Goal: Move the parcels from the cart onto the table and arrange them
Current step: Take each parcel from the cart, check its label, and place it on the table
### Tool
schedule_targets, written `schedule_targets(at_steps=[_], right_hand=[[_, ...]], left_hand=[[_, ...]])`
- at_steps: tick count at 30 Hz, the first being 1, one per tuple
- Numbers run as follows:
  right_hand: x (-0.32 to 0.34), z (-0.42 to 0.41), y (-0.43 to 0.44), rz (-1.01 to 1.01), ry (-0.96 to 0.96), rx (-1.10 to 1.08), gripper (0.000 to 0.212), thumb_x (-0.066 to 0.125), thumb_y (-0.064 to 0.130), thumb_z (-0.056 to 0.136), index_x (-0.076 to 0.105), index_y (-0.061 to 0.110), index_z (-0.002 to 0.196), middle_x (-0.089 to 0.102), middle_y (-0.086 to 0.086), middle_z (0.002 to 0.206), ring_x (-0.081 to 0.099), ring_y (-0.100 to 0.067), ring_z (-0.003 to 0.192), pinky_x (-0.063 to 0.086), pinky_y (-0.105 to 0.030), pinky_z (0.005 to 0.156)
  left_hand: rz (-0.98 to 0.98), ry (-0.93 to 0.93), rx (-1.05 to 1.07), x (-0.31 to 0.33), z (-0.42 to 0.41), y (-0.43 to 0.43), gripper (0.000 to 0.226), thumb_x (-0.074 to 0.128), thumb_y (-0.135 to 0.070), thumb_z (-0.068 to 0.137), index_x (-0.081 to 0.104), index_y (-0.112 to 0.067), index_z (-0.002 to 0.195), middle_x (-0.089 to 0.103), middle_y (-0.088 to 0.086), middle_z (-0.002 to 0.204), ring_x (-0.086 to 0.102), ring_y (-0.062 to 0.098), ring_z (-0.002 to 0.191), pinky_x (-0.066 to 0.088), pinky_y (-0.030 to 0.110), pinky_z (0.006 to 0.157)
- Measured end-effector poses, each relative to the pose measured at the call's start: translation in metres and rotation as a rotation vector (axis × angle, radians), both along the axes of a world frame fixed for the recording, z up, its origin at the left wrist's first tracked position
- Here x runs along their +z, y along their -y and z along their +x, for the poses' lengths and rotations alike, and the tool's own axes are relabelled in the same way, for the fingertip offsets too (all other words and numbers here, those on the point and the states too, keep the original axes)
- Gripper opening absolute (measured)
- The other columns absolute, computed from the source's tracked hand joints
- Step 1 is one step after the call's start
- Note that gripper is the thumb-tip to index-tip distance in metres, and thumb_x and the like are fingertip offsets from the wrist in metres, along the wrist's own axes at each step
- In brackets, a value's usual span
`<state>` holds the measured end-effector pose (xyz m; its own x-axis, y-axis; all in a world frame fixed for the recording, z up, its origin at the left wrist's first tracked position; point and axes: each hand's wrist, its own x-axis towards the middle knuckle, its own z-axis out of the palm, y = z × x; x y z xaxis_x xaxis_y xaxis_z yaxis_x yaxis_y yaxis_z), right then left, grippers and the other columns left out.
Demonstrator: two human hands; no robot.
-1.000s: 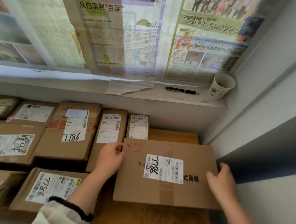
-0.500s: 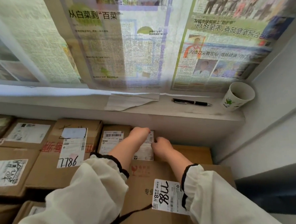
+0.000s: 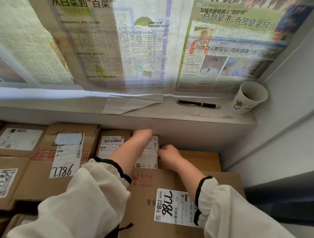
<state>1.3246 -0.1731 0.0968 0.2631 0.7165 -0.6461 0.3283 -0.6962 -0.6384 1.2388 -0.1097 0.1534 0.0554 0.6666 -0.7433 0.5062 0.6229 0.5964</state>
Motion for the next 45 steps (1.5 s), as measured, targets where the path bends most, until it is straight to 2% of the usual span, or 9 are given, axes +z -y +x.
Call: schedule_targets(at_steps=[3, 7, 11, 14, 17, 22, 32, 38, 45], right_hand=[[0.008, -0.004, 0.001, -0.003, 0.028, -0.052, 0.019, 0.046, 0.018, 0.09, 0.053, 0.012, 0.074, 0.055, -0.003, 0.075, 0.053, -0.022, 0.072, 0.035, -0.025, 0.049], [0.014, -0.004, 0.005, 0.001, 0.038, -0.082, 0.014, 0.047, 0.019, 0.09, 0.056, 0.01, 0.086, 0.058, -0.006, 0.085, 0.056, -0.024, 0.08, 0.04, -0.025, 0.059], [0.028, 0.0, 0.006, -0.006, -0.007, -0.152, 0.013, 0.046, 0.019, 0.092, 0.054, 0.011, 0.085, 0.06, -0.008, 0.093, 0.06, -0.026, 0.088, 0.048, -0.03, 0.067], [0.048, 0.003, 0.002, -0.006, -0.056, -0.176, 0.017, 0.049, 0.023, 0.088, 0.055, 0.008, 0.093, 0.062, -0.009, 0.094, 0.062, -0.026, 0.089, 0.052, -0.033, 0.065], [0.081, 0.005, 0.002, -0.007, -0.077, -0.146, 0.027, 0.052, 0.026, 0.083, 0.053, 0.005, 0.099, 0.064, -0.013, 0.103, 0.063, -0.031, 0.097, 0.053, -0.044, 0.086], [0.14, 0.005, 0.013, 0.015, -0.054, -0.065, 0.035, 0.044, 0.028, 0.092, 0.046, 0.009, 0.121, 0.056, -0.011, 0.116, 0.058, -0.032, 0.101, 0.053, -0.042, 0.079], [0.179, -0.04, 0.102, 0.082, -0.192, 0.079, 0.029, 0.048, 0.031, 0.093, 0.057, 0.008, 0.108, 0.07, -0.012, 0.097, 0.07, -0.026, 0.085, 0.059, -0.043, 0.072], [0.164, -0.083, 0.147, 0.017, -0.092, 0.157, 0.041, 0.048, 0.035, 0.094, 0.049, 0.012, 0.127, 0.065, -0.005, 0.106, 0.065, -0.022, 0.092, 0.059, -0.036, 0.062], [0.143, -0.123, 0.218, -0.057, -0.085, 0.138, 0.039, 0.05, 0.041, 0.092, 0.05, 0.017, 0.122, 0.061, -0.004, 0.117, 0.061, -0.021, 0.101, 0.058, -0.038, 0.081]], left_hand=[[0.008, -0.003, -0.011, 0.003, -0.001, 0.003, 0.011, 0.044, -0.016, 0.095, 0.045, -0.008, 0.087, 0.045, 0.007, 0.083, 0.048, 0.023, 0.083, 0.043, 0.036, 0.088], [0.041, 0.021, -0.019, 0.003, -0.006, 0.005, 0.017, 0.048, -0.018, 0.089, 0.05, -0.005, 0.099, 0.059, 0.015, 0.109, 0.057, 0.03, 0.1, 0.048, 0.038, 0.087], [0.025, 0.098, 0.027, 0.018, -0.016, 0.007, 0.012, 0.047, -0.019, 0.09, 0.054, -0.009, 0.09, 0.064, 0.01, 0.089, 0.058, 0.02, 0.076, 0.04, 0.03, 0.059], [-0.013, 0.178, 0.063, 0.033, -0.023, 0.011, 0.017, 0.047, -0.025, 0.092, 0.047, -0.017, 0.078, 0.052, 0.003, 0.077, 0.044, 0.018, 0.067, 0.038, 0.041, 0.079], [-0.035, 0.295, 0.074, 0.052, -0.03, 0.019, 0.017, 0.046, -0.028, 0.093, 0.049, -0.016, 0.08, 0.057, 0.006, 0.085, 0.051, 0.024, 0.078, 0.035, 0.047, 0.084], [0.064, 0.386, 0.035, 0.093, -0.049, 0.03, 0.029, 0.047, -0.029, 0.091, 0.053, -0.013, 0.115, 0.06, 0.012, 0.111, 0.052, 0.032, 0.115, 0.034, 0.062, 0.101], [0.131, 0.436, 0.088, 0.124, -0.129, 0.122, 0.036, 0.048, -0.028, 0.091, 0.059, -0.009, 0.12, 0.06, 0.011, 0.117, 0.057, 0.029, 0.106, 0.055, 0.055, 0.074], [0.068, 0.442, 0.179, 0.108, -0.165, 0.189, 0.03, 0.049, -0.03, 0.091, 0.061, -0.014, 0.113, 0.062, 0.01, 0.112, 0.06, 0.028, 0.102, 0.053, 0.055, 0.08], [-0.016, 0.428, 0.201, 0.083, -0.205, 0.248, 0.028, 0.051, -0.032, 0.09, 0.061, -0.016, 0.112, 0.063, 0.01, 0.112, 0.056, 0.031, 0.108, 0.045, 0.06, 0.092]])
